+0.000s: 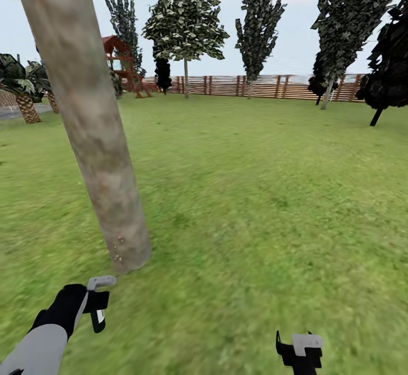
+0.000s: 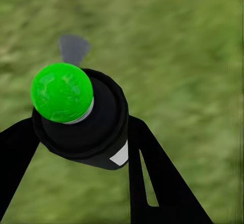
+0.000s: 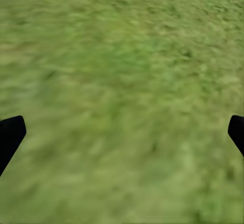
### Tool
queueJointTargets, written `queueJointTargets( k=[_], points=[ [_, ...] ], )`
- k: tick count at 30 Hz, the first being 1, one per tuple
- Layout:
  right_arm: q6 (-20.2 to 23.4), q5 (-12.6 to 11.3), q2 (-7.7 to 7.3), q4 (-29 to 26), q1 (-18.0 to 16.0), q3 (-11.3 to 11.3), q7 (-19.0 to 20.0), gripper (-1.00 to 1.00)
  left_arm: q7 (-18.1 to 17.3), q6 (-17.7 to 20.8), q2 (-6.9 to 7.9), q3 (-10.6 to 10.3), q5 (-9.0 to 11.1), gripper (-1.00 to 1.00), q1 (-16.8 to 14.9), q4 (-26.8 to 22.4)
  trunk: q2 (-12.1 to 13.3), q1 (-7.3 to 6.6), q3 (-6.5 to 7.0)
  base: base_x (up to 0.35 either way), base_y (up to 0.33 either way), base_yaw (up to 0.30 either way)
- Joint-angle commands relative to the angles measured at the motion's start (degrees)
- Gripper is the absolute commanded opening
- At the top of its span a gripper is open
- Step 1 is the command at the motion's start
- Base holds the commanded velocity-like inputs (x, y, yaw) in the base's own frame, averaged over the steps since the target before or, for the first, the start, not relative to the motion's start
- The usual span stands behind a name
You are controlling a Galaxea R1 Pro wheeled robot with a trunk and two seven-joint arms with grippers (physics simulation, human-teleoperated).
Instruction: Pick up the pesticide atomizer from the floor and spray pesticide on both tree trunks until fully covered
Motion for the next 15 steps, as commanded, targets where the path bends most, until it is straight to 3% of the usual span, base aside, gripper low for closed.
queueJointTargets(
  k=[1, 12, 15],
  points=[
    [-0.12, 0.61, 0.00, 0.09, -0.05, -0.27, -0.34, 1.00, -0.52, 0.19, -0.06, 0.38, -0.60, -1.00, -0.06, -0.11, -0.02, 0.01, -0.05, 0.161, -0.248, 0.040],
    [-0.12, 0.61, -0.01, 0.09, -0.05, -0.27, -0.28, 1.00, -0.52, 0.19, -0.06, 0.38, -0.60, -1.00, -0.06, -0.11, -0.02, 0.01, -0.05, 0.163, -0.248, 0.005],
    [-0.12, 0.61, 0.00, 0.09, -0.05, -0.27, -0.27, 1.00, -0.52, 0.19, -0.06, 0.38, -0.60, -1.00, -0.06, -0.09, -0.02, 0.01, -0.05, 0.156, -0.248, 0.171]
  ],
)
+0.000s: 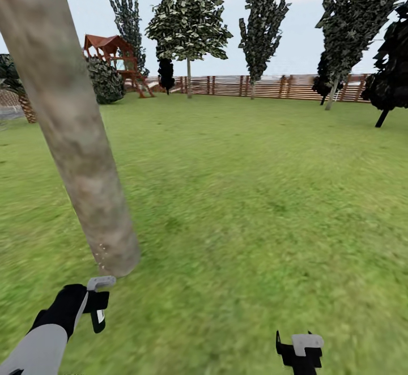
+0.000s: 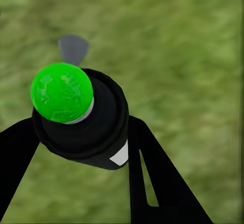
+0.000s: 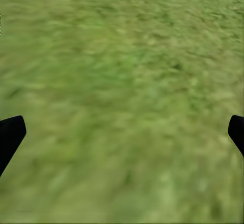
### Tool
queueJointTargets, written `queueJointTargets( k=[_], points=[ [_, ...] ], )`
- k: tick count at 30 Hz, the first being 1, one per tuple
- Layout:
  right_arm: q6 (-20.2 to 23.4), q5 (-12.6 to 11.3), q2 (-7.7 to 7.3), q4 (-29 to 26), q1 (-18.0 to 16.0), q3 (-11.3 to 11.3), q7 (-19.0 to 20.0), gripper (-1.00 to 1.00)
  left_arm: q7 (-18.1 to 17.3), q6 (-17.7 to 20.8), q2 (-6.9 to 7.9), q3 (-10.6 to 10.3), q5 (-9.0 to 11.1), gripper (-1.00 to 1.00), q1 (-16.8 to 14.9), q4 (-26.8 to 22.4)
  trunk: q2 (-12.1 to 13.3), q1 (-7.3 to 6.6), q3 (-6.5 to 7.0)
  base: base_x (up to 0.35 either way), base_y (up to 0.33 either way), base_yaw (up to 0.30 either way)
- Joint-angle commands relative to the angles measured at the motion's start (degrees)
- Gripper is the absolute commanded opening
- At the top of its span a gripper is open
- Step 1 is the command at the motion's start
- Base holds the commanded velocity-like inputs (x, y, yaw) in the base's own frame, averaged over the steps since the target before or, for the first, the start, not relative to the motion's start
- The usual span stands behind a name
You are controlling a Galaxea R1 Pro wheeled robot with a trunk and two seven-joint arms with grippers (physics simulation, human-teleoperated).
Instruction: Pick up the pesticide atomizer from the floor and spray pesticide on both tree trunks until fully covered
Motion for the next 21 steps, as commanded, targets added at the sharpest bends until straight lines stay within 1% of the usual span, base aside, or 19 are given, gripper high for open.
queueJointTargets(
  k=[1, 6, 7, 9, 10, 12, 14, 15, 17, 18, 20, 21],
  points=[
    [-0.12, 0.63, 0.00, 0.08, -0.04, -0.26, -0.37, 1.00, -0.52, 0.18, -0.06, 0.38, -0.60, -1.00, -0.07, -0.07, -0.02, 0.00, -0.05, 0.147, -0.248, 0.256],
    [-0.12, 0.64, 0.00, 0.08, -0.04, -0.26, -0.33, 1.00, -0.58, 0.05, 0.01, 0.42, -0.42, -1.00, -0.07, -0.10, -0.02, 0.00, -0.05, 0.173, -0.233, 0.272],
    [-0.12, 0.63, 0.00, 0.08, -0.04, -0.26, -0.33, 1.00, -0.59, -0.06, -0.03, 0.40, 0.30, -1.00, -0.07, -0.11, -0.02, 0.00, -0.05, 0.206, -0.158, 0.277],
    [-0.12, 0.63, 0.00, 0.08, -0.04, -0.26, -0.33, 1.00, -0.50, -0.24, 0.00, 0.30, 2.78, -1.00, -0.07, -0.15, -0.02, 0.00, -0.05, 0.085, -0.061, 0.278],
    [-0.12, 0.61, 0.00, 0.08, -0.04, -0.26, -0.33, 1.00, -0.50, -0.33, -0.04, -0.16, 4.17, -1.00, -0.32, -0.69, -0.02, 0.00, -0.05, 0.012, -0.009, 0.110],
    [-0.12, 0.61, 0.00, 0.08, -0.04, -0.26, -0.33, 1.00, -0.96, -0.41, 0.14, -0.43, 4.44, -1.00, -0.87, -0.93, -0.02, 0.00, -0.05, 0.004, -0.003, 0.034],
    [-0.12, 0.61, 0.00, 0.08, -0.04, -0.26, -0.33, 1.00, -1.14, -0.48, 0.86, -0.75, 4.38, -1.00, -2.00, -1.00, -0.02, 0.00, -0.05, 0.001, -0.001, 0.010],
    [-0.12, 0.61, 0.00, 0.08, -0.04, -0.26, -0.33, 1.00, -1.18, -0.44, 2.21, -0.88, 4.22, -1.00, -3.48, -0.92, -0.02, 0.00, -0.05, 0.000, 0.000, 0.004],
    [-0.12, 0.67, 0.00, 0.08, -0.04, -0.26, -0.33, 1.00, -1.35, -0.41, 5.54, -0.99, 4.20, -1.00, -5.27, -1.05, -0.02, 0.00, -0.05, 0.000, 0.000, 0.001],
    [-0.12, 0.69, 0.00, 0.08, -0.04, -0.26, -0.33, 1.00, -1.71, -0.47, 6.17, -1.41, 4.17, -1.00, -5.57, -1.12, -0.02, 0.00, -0.05, 0.000, 0.000, 0.000],
    [-0.12, 0.69, 0.00, 0.08, -0.04, -0.26, -0.33, 1.00, -2.60, -0.55, 6.15, -4.10, 4.20, -1.00, -5.62, -1.15, -0.02, 0.00, -0.05, 0.000, 0.000, 0.000],
    [-0.12, 0.70, 0.00, 0.08, -0.04, -0.26, -0.33, 1.00, -4.57, -0.51, 5.91, -8.56, 4.35, -1.00, -5.52, -1.17, -0.02, 0.00, -0.05, 0.000, 0.000, 0.000]
  ],
)
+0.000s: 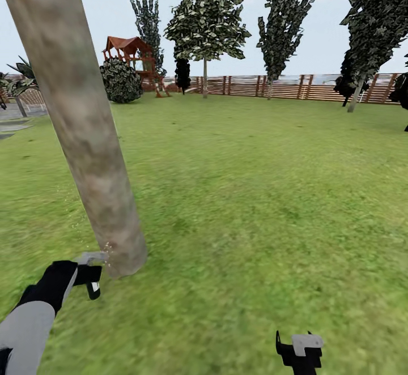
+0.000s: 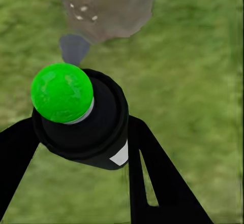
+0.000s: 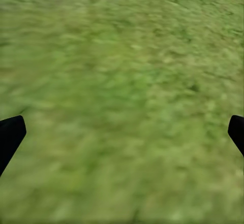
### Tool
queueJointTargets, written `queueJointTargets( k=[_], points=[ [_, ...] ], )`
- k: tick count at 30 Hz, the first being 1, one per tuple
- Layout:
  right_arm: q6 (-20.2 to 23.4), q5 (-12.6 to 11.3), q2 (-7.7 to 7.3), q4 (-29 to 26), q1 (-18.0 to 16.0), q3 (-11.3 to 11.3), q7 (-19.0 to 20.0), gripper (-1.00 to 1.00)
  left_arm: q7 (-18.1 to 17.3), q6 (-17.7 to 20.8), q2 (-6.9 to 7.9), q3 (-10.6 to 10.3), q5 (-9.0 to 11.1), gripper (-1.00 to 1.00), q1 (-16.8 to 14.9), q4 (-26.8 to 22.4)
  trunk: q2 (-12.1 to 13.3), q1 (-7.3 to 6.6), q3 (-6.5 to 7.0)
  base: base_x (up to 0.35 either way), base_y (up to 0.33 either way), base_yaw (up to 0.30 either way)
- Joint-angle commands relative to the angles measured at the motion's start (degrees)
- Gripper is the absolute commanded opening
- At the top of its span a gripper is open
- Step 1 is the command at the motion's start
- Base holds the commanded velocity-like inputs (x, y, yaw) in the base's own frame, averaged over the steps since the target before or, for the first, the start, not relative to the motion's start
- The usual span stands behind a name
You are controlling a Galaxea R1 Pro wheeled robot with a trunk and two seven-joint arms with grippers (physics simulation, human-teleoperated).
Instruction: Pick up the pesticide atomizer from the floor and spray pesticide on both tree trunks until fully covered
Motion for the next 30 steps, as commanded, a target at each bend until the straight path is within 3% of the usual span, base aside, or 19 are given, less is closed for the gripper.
queueJointTargets(
  k=[1, 2, 4, 6, 8, 9, 10, 13, 20, 24, 25, 27, 30],
  points=[
    [-0.13, 0.61, 0.00, 0.09, -0.05, -0.26, -0.36, 1.00, -2.71, 0.12, -0.48, -2.12, -1.14, -1.00, -0.06, -0.10, -0.02, -0.01, -0.05, 0.000, 0.000, 0.000],
    [-0.13, 0.62, 0.00, 0.09, -0.05, -0.26, -0.36, 1.00, -6.13, 0.23, -0.76, -4.00, -1.17, -1.00, -0.20, -0.11, -0.02, -0.01, -0.05, 0.000, 0.000, 0.000],
    [-0.13, 0.62, 0.00, 0.09, -0.05, -0.26, -0.36, 1.00, -9.97, 0.61, 0.16, -5.14, -1.55, -1.00, -0.86, -0.16, -0.02, -0.01, -0.05, 0.000, 0.000, 0.000],
    [-0.13, 0.62, 0.00, 0.09, -0.05, -0.26, -0.36, 1.00, -11.07, 0.82, 3.67, -5.40, -2.04, -1.00, -2.26, -0.19, -0.02, -0.01, -0.05, 0.000, 0.000, 0.000],
    [-0.13, 0.62, 0.00, 0.09, -0.05, -0.26, -0.36, 1.00, -12.44, 0.86, 6.23, -5.55, -2.24, -1.00, -2.83, -0.19, -0.02, -0.01, -0.05, 0.000, 0.000, 0.000],
    [-0.13, 0.62, 0.00, 0.09, -0.05, -0.26, -0.36, 1.00, -13.20, 0.84, 6.78, -5.81, -2.39, -1.00, -2.76, -0.19, -0.02, -0.01, -0.05, 0.000, 0.000, 0.000],
    [-0.13, 0.62, 0.00, 0.09, -0.05, -0.26, -0.36, 1.00, -14.00, 0.88, 7.14, -8.23, -3.91, -1.00, -2.48, -0.19, -0.02, -0.01, -0.05, 0.067, 0.062, 0.000],
    [-0.13, 0.62, 0.00, 0.09, -0.05, -0.26, -0.36, 1.00, -14.28, 0.95, 7.09, -10.54, -4.73, -1.00, -2.35, -0.19, -0.02, -0.01, -0.05, 0.157, 0.195, 0.000],
    [-0.13, 0.62, 0.00, 0.09, -0.05, -0.26, -0.36, 1.00, -14.46, 0.97, 6.92, -10.76, -4.73, -1.00, -2.25, 0.00, -0.02, -0.01, -0.05, 0.101, 0.246, 0.000],
    [-0.13, 0.62, 0.00, 0.09, -0.05, -0.26, -0.36, 1.00, -14.84, 0.89, 3.76, -10.93, -4.94, -1.00, -2.34, -0.02, -0.02, -0.01, -0.05, 0.005, 0.016, 0.000],
    [-0.13, 0.62, 0.00, 0.09, -0.05, -0.26, -0.36, 1.00, -16.37, 0.96, 3.46, -10.90, -4.97, -1.00, -2.81, -0.08, -0.02, -0.01, -0.05, 0.000, 0.000, 0.000],
    [-0.13, 0.62, 0.00, 0.09, -0.05, -0.26, -0.36, 1.00, -20.31, 1.43, 3.99, -10.87, -5.22, -1.00, -3.43, -0.51, -0.02, -0.01, -0.05, 0.000, 0.000, 0.000],
    [-0.13, 0.62, 0.00, 0.09, -0.05, -0.26, -0.36, 1.00, -22.84, 4.37, 8.38, -10.70, -5.04, -1.00, -5.56, -2.15, -0.02, -0.01, -0.05, 0.000, 0.000, 0.000]
  ],
)
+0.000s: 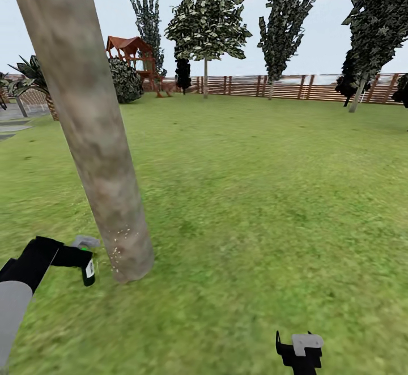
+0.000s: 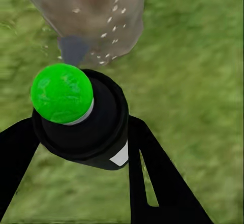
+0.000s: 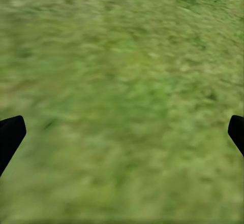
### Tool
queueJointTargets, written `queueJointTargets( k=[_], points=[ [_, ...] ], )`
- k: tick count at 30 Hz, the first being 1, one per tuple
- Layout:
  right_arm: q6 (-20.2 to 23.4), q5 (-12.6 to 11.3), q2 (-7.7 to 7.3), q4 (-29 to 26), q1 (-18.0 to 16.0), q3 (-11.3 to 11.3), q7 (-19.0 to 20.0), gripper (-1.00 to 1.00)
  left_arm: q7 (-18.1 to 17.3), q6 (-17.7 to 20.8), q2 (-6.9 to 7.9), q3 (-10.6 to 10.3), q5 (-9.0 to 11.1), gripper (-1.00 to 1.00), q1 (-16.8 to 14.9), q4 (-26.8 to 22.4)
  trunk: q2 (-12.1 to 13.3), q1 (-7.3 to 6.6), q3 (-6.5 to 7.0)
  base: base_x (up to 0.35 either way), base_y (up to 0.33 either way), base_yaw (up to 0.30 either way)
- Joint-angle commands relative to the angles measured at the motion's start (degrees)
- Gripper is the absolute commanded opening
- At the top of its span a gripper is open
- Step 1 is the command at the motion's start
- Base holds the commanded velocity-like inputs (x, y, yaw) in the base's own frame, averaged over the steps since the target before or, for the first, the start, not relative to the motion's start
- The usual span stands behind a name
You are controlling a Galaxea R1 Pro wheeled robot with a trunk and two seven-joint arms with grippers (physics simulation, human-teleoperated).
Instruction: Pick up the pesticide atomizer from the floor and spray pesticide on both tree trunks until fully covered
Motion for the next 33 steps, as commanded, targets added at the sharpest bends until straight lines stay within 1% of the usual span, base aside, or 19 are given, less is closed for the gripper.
queueJointTargets(
  k=[1, 5, 8, 9, 10, 12, 13, 14, 15, 16, 18, 19, 21, 23, 24, 27, 29, 31, 33],
  points=[
    [-0.13, 0.61, 0.00, 0.09, -0.05, -0.28, -0.36, 1.00, -1.46, 0.61, 0.43, 0.24, -0.08, -1.00, -0.12, -0.20, -0.02, -0.01, -0.06, 0.000, 0.000, 0.000],
    [-0.05, 0.61, 0.00, 0.10, -0.05, -0.28, -0.36, 1.00, -2.77, 0.76, 0.30, 0.15, -0.03, -1.00, -0.19, -0.86, -0.02, -0.01, -0.06, -0.006, 0.000, 0.000],
    [-0.04, 0.61, 0.00, 0.13, -0.05, -0.28, -0.36, 1.00, -3.11, 1.20, 0.27, 0.13, 0.03, -1.00, -0.15, -5.34, -0.02, -0.01, -0.06, -0.225, 0.040, 0.000],
    [-0.06, 0.61, 0.00, 0.11, -0.05, -0.28, -0.36, 1.00, -3.31, 1.73, 0.25, 0.13, 0.03, -1.00, -0.15, -5.92, -0.02, -0.01, -0.06, -0.184, 0.029, 0.000],
    [-0.05, 0.61, 0.00, 0.12, -0.05, -0.28, -0.36, 1.00, -4.76, 3.93, 0.05, 0.06, -0.01, -1.00, -0.21, -8.24, -0.02, -0.01, -0.06, -0.039, 0.006, 0.000],
    [-0.06, 0.61, 0.00, 0.12, -0.05, -0.28, -0.36, 1.00, -5.70, 5.66, 0.09, 0.04, -0.07, -1.00, -1.05, -11.45, -0.02, -0.01, -0.06, -0.013, 0.002, 0.000],
    [-0.07, 0.61, 0.00, 0.11, -0.05, -0.28, -0.36, 1.00, -5.79, 6.43, 0.19, 0.04, -0.13, -1.00, -1.68, -11.81, -0.02, -0.01, -0.06, -0.004, 0.001, 0.000],
    [-0.07, 0.61, 0.00, 0.09, -0.05, -0.28, -0.36, 1.00, -6.05, 7.91, 0.99, 0.07, -0.24, -1.00, -3.32, -12.39, -0.02, -0.01, -0.06, 0.000, 0.000, 0.000],
    [-0.11, 0.61, 0.00, 0.09, -0.05, -0.28, -0.36, 1.00, -6.26, 8.02, 0.66, 0.00, -0.09, -1.00, -3.36, -12.50, -0.02, -0.01, -0.06, 0.000, 0.000, 0.000],
    [-0.11, 0.61, 0.00, 0.09, -0.05, -0.28, -0.36, 1.00, -6.55, 8.10, 0.10, -0.42, -0.03, -1.00, -3.37, -12.60, -0.02, -0.01, -0.06, 0.000, 0.000, 0.000],
    [-0.11, 0.61, 0.00, 0.09, -0.05, -0.28, -0.36, 1.00, -8.67, 8.51, -1.20, -2.66, -0.02, -1.00, -3.48, -12.72, -0.02, -0.01, -0.06, 0.000, 0.000, 0.000],
    [-0.12, 0.61, 0.00, 0.09, -0.05, -0.28, -0.36, 1.00, -9.44, 8.89, -1.43, -3.11, -0.03, -1.00, -3.51, -12.96, -0.02, -0.01, -0.06, 0.000, 0.000, 0.000],
    [-0.13, 0.61, 0.00, 0.09, -0.05, -0.28, -0.36, 1.00, -10.76, 12.38, -1.35, -3.79, -0.15, -1.00, -3.51, -15.23, -0.02, -0.01, -0.06, 0.000, 0.000, 0.000],
    [-0.13, 0.61, 0.00, 0.09, -0.05, -0.28, -0.36, 1.00, -10.96, 13.28, -0.95, -3.72, -0.27, -1.00, -3.49, -15.78, -0.02, -0.01, -0.06, 0.000, 0.000, 0.000],
    [-0.13, 0.61, 0.00, 0.09, -0.05, -0.28, -0.36, 1.00, -10.99, 13.37, -0.68, -3.65, -0.32, -1.00, -3.46, -15.88, -0.02, -0.01, -0.06, 0.000, 0.000, 0.000],
    [-0.13, 0.61, 0.00, 0.09, -0.05, -0.28, -0.36, 1.00, -10.91, 13.19, 1.94, -3.62, -0.41, -1.00, -2.52, -15.77, -0.02, -0.01, -0.06, 0.000, 0.000, 0.000],
    [-0.13, 0.61, 0.00, 0.09, -0.05, -0.28, -0.36, 1.00, -10.40, 13.05, 2.53, -3.69, -0.46, -1.00, -1.39, -15.28, -0.02, -0.01, -0.06, 0.000, 0.000, 0.000],
    [-0.13, 0.61, 0.00, 0.09, -0.05, -0.28, -0.36, 1.00, -7.61, 12.83, 2.67, -3.54, -0.37, -1.00, 1.74, -14.95, -0.02, -0.01, -0.06, 0.000, 0.000, 0.000],
    [-0.13, 0.61, 0.00, 0.09, -0.05, -0.28, -0.36, 1.00, -4.38, 11.72, 2.31, -3.50, 0.02, -1.00, 3.87, -14.07, -0.02, -0.01, -0.06, 0.000, 0.000, 0.000]
  ],
)
